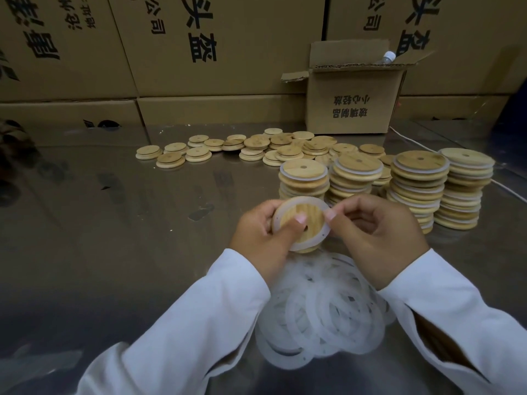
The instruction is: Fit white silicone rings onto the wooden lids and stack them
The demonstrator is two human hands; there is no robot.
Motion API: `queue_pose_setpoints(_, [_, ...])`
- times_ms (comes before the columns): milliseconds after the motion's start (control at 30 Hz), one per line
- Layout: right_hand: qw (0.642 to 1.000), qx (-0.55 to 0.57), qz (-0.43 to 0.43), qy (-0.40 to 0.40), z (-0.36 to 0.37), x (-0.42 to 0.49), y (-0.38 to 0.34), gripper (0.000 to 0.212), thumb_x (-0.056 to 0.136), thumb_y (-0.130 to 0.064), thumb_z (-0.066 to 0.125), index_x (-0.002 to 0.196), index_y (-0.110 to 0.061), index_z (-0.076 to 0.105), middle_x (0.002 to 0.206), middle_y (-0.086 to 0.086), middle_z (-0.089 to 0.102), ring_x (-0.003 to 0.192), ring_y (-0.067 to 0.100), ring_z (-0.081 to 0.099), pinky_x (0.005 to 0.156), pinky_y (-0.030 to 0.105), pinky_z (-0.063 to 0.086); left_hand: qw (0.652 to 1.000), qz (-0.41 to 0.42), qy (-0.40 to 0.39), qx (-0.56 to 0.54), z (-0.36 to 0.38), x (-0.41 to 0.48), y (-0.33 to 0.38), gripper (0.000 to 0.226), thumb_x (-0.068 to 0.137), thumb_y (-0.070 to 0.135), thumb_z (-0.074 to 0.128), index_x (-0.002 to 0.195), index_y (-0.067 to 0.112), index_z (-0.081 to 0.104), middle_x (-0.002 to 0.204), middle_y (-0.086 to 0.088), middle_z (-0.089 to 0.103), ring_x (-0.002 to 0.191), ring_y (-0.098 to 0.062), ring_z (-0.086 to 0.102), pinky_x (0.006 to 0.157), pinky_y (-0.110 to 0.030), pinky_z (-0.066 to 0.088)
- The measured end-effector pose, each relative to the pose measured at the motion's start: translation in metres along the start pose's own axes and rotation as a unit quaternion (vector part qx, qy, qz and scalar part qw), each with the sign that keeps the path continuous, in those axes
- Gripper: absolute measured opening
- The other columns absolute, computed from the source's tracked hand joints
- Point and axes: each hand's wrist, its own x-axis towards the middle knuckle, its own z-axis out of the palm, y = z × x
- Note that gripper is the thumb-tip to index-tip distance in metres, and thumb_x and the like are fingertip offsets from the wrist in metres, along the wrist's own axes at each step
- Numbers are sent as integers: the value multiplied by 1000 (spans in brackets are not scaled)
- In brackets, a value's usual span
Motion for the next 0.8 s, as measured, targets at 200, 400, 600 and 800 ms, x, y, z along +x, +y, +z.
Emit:
queue_pose_setpoints(200, [998, -42, -10, -46, -4, 3, 0, 15, 79, -18, 64, 66, -26, 63, 68, -8, 67, 71, 12, 64, 75, 32, 53, 999, 1, -14, 32, -5, 1, 4, 5, 82, 12, 64, 78, 15, 66, 72, -3, 66, 66, -10, 60, 64, -17, 51])
queue_pose_setpoints(400, [997, 20, 13, -76, -8, 5, -2, 14, 80, -13, 64, 67, -19, 66, 68, -2, 69, 70, 16, 66, 71, 24, 54, 1000, -9, -10, -27, -7, 3, 7, 6, 82, 12, 61, 83, 14, 67, 77, -7, 68, 75, -21, 63, 78, -36, 53])
queue_pose_setpoints(600, [998, 12, 2, -57, -6, 4, -4, 14, 79, -14, 65, 67, -22, 65, 69, -1, 70, 68, 15, 67, 73, 31, 56, 993, -70, 6, -97, -4, 0, 4, 25, 63, 29, 66, 82, 12, 68, 76, -6, 70, 77, -22, 66, 79, -40, 54])
queue_pose_setpoints(800, [1000, -7, -14, -8, 2, -3, -5, 11, 74, -36, 55, 72, -27, 61, 71, -7, 65, 75, 19, 63, 77, 44, 52, 993, -67, 41, -91, 4, -2, 3, 7, 79, 16, 65, 79, 9, 64, 71, -6, 68, 72, -23, 64, 66, -36, 57])
